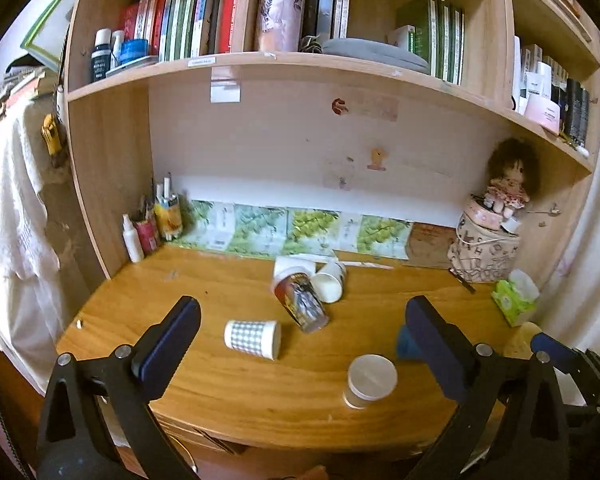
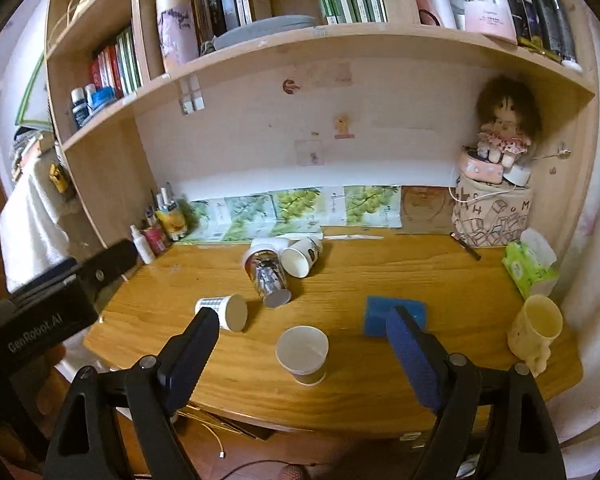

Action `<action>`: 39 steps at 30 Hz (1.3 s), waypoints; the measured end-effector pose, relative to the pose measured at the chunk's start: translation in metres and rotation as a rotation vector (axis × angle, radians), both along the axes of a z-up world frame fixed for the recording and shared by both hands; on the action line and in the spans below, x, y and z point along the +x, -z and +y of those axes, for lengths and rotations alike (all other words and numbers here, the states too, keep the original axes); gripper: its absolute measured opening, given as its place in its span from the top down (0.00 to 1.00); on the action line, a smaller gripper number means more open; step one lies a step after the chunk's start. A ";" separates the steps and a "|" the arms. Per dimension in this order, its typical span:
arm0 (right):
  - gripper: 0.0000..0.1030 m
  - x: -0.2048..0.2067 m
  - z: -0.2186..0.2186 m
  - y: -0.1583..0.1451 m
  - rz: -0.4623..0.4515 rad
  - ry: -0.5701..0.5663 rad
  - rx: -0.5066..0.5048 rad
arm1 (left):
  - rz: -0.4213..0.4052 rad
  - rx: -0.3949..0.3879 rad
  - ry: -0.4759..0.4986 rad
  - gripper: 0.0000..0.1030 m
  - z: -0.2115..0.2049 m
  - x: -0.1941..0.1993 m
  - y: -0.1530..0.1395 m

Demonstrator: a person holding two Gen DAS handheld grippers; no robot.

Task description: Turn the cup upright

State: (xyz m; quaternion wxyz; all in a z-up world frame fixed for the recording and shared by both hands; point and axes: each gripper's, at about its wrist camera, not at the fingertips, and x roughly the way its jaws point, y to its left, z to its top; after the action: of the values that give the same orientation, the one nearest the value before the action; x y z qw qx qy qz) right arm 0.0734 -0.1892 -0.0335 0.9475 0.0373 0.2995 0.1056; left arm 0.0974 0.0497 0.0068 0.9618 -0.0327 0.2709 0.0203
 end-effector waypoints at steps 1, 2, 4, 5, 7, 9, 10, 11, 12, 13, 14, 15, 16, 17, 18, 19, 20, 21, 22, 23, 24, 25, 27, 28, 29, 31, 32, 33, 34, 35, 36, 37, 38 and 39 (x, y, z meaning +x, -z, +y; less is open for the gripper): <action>0.16 0.000 0.001 0.000 0.000 0.002 0.006 | -0.003 0.004 -0.001 0.01 0.001 0.002 0.001; 0.16 0.001 0.002 0.001 -0.001 0.002 0.014 | -0.003 0.006 0.001 0.01 0.002 0.002 0.001; 0.14 0.001 0.005 0.001 -0.011 0.006 0.012 | -0.014 0.008 -0.001 0.01 0.006 0.006 0.002; 0.08 0.001 0.008 0.001 -0.020 0.008 0.010 | -0.019 0.010 -0.003 0.01 0.007 0.006 0.001; 0.00 0.001 0.011 -0.001 -0.040 0.013 0.008 | -0.041 0.014 -0.001 0.01 0.010 0.008 0.000; 0.00 0.002 0.013 -0.002 -0.059 0.023 0.012 | -0.057 0.025 0.010 0.01 0.010 0.010 0.000; 0.00 0.003 0.013 -0.002 -0.067 0.033 0.014 | -0.063 0.034 0.015 0.01 0.010 0.012 -0.001; 0.00 0.004 0.015 -0.002 -0.069 0.038 0.015 | -0.071 0.040 0.022 0.01 0.010 0.013 -0.001; 0.00 0.005 0.016 -0.002 -0.074 0.047 0.017 | -0.079 0.048 0.028 0.01 0.010 0.014 -0.002; 0.00 0.006 0.017 -0.003 -0.082 0.051 0.021 | -0.089 0.054 0.032 0.01 0.010 0.015 -0.002; 0.00 0.006 0.018 -0.003 -0.090 0.053 0.026 | -0.096 0.056 0.036 0.01 0.011 0.016 -0.003; 0.00 0.007 0.018 -0.004 -0.101 0.056 0.031 | -0.102 0.060 0.041 0.01 0.012 0.016 -0.003; 0.00 0.008 0.019 -0.004 -0.109 0.056 0.037 | -0.108 0.064 0.043 0.01 0.012 0.017 -0.004; 0.00 0.009 0.019 -0.004 -0.111 0.055 0.043 | -0.114 0.068 0.046 0.01 0.013 0.018 -0.004; 0.00 0.011 0.020 -0.003 -0.112 0.056 0.048 | -0.118 0.069 0.047 0.01 0.013 0.018 -0.004; 0.00 0.012 0.021 -0.003 -0.113 0.054 0.053 | -0.122 0.070 0.048 0.01 0.014 0.019 -0.004; 0.00 0.012 0.022 -0.003 -0.113 0.051 0.055 | -0.123 0.072 0.048 0.01 0.014 0.020 -0.004; 0.00 0.013 0.023 -0.002 -0.113 0.046 0.055 | -0.123 0.073 0.046 0.01 0.015 0.020 -0.004; 0.00 0.015 0.025 -0.002 -0.112 0.041 0.056 | -0.123 0.074 0.045 0.01 0.015 0.021 -0.004; 0.00 0.016 0.025 -0.002 -0.111 0.039 0.058 | -0.122 0.073 0.046 0.01 0.016 0.022 -0.004; 0.00 0.017 0.026 -0.002 -0.110 0.039 0.059 | -0.120 0.072 0.045 0.01 0.016 0.022 -0.004; 0.00 0.017 0.027 -0.002 -0.110 0.040 0.059 | -0.119 0.071 0.045 0.01 0.016 0.023 -0.004; 0.00 0.018 0.027 -0.001 -0.106 0.050 0.056 | -0.115 0.068 0.045 0.01 0.016 0.024 -0.003; 0.00 0.018 0.027 -0.002 -0.105 0.052 0.055 | -0.114 0.067 0.045 0.01 0.016 0.024 -0.003; 0.00 0.019 0.027 -0.001 -0.102 0.056 0.054 | -0.111 0.065 0.046 0.01 0.016 0.024 -0.003; 0.00 0.020 0.027 -0.001 -0.098 0.061 0.052 | -0.107 0.062 0.047 0.01 0.016 0.025 -0.002; 0.00 0.020 0.027 -0.001 -0.095 0.062 0.051 | -0.104 0.060 0.048 0.01 0.016 0.025 -0.002; 0.00 0.020 0.027 -0.001 -0.092 0.063 0.050 | -0.101 0.059 0.048 0.01 0.016 0.026 -0.001; 0.00 0.021 0.027 0.000 -0.091 0.065 0.049 | -0.099 0.057 0.047 0.01 0.015 0.026 -0.001; 0.00 0.021 0.026 0.000 -0.088 0.065 0.047 | -0.097 0.055 0.047 0.01 0.015 0.026 -0.001; 0.00 0.021 0.026 0.000 -0.087 0.066 0.046 | -0.094 0.053 0.047 0.01 0.015 0.026 0.000; 0.00 0.021 0.026 0.000 -0.085 0.067 0.045 | -0.091 0.051 0.047 0.01 0.015 0.026 0.000; 0.00 0.021 0.026 0.000 -0.083 0.067 0.045 | -0.087 0.050 0.046 0.01 0.014 0.026 0.001; 0.00 0.020 0.026 0.001 -0.080 0.067 0.045 | -0.082 0.049 0.047 0.01 0.014 0.026 0.002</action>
State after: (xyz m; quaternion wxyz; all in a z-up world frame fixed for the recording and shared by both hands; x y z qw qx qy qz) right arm 0.0938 -0.1635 -0.0342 0.9607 0.0642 0.2574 0.0820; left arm 0.1234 0.0638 0.0052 0.9728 -0.0037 0.2316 0.0031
